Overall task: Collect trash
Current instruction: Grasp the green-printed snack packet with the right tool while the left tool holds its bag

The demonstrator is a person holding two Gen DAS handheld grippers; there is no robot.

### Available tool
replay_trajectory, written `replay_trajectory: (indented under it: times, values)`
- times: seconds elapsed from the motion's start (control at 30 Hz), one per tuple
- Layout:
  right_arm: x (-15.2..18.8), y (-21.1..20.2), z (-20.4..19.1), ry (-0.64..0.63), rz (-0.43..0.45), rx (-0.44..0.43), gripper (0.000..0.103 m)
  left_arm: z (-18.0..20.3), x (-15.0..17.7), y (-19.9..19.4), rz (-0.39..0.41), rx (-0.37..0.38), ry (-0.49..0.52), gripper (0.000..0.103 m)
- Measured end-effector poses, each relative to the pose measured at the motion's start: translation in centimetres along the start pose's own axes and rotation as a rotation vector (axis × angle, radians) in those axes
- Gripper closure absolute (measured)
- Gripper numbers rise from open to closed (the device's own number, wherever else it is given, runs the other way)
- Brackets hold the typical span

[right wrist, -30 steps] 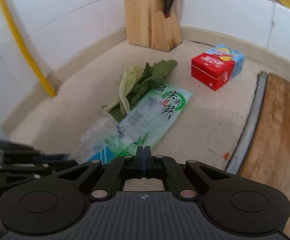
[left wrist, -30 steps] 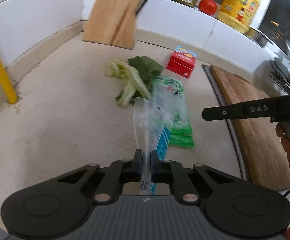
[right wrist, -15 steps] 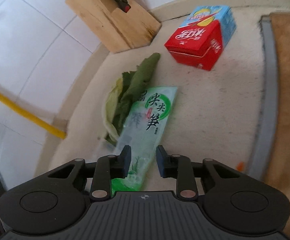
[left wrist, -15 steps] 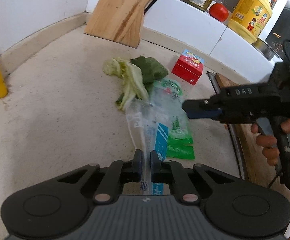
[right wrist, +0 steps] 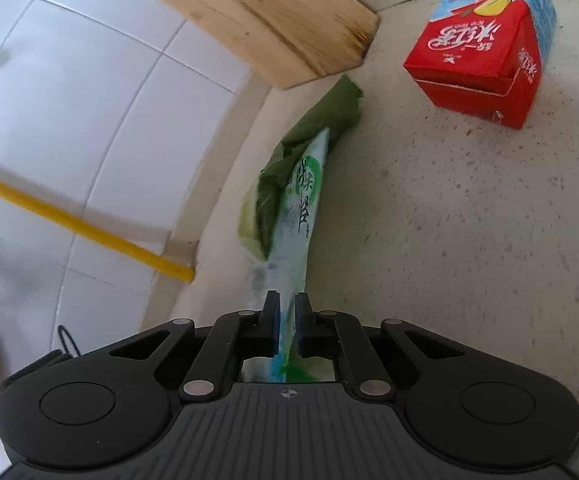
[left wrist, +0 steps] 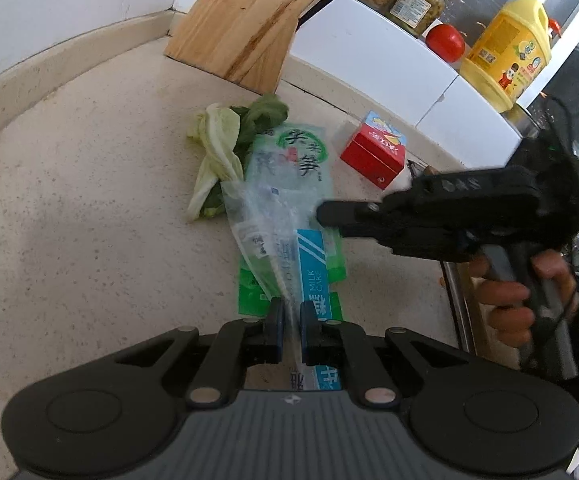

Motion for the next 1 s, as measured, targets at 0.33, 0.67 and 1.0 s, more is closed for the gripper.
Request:
replay_trajectory:
  times: [0.33, 0.67, 1.0]
  values:
    - [-2.4, 1.9, 1.6, 0.223, 0.069, -0.072, 0.094, 0.4, 0.4, -0.2, -0.007, -0.008, 0.045, 0.098]
    - [-1.3, -4.0, 0.9, 0.191, 0.162, -0.044, 0.100, 1.9, 1.2, -1.8, 0.013, -0.075, 0.106, 0.101]
    - [2.3, -10.0, 1.0, 0.078, 0.175, 0.051, 0.101, 3.3, 2.0, -2.6, 0.031, -0.157, 0.114, 0.101]
Point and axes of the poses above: each gripper's, at about its wrist camera, not at the fingertips, and y roughly the way its jaws point, z to its right, x to its underside, the point moved 8 cm from there along y, roughly the way its jaws point, and after that the axes turned 2 degrees about -y, right-handed, at the moved point
